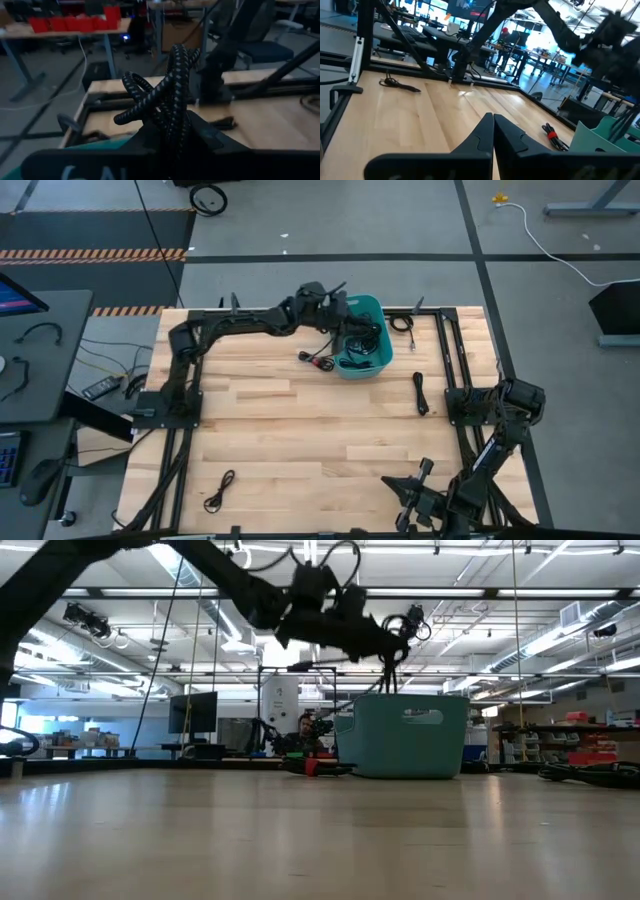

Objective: Pick and place USB-C Cables
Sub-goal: Put the black charger cable into the green bin

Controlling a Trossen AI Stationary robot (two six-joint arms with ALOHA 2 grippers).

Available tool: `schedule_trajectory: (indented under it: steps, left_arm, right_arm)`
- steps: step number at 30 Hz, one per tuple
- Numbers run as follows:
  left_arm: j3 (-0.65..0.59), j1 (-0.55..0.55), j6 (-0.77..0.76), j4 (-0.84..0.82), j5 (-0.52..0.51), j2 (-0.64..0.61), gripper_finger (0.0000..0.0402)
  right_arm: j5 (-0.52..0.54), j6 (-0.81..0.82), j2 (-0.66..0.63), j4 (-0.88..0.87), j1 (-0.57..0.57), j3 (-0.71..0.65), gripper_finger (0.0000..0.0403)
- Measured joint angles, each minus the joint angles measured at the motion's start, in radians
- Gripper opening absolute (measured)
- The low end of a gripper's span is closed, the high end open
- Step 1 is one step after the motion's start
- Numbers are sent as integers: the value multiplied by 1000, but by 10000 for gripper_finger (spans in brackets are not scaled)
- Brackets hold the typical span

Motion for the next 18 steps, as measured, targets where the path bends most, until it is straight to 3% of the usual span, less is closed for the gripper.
schedule_trajectory:
  steps: [5, 11, 18]
  left_arm:
    - [1, 17, 73, 69, 0, 56, 58]
    - [11, 8, 54, 133, -7, 55, 72]
    - [189, -10, 12, 146, 25, 39, 58]
  right_arm:
    - [0, 0, 0, 0, -6, 0, 7]
    - [0, -4, 0, -1, -14, 0, 7]
    - [0, -6, 0, -5, -27, 0, 7]
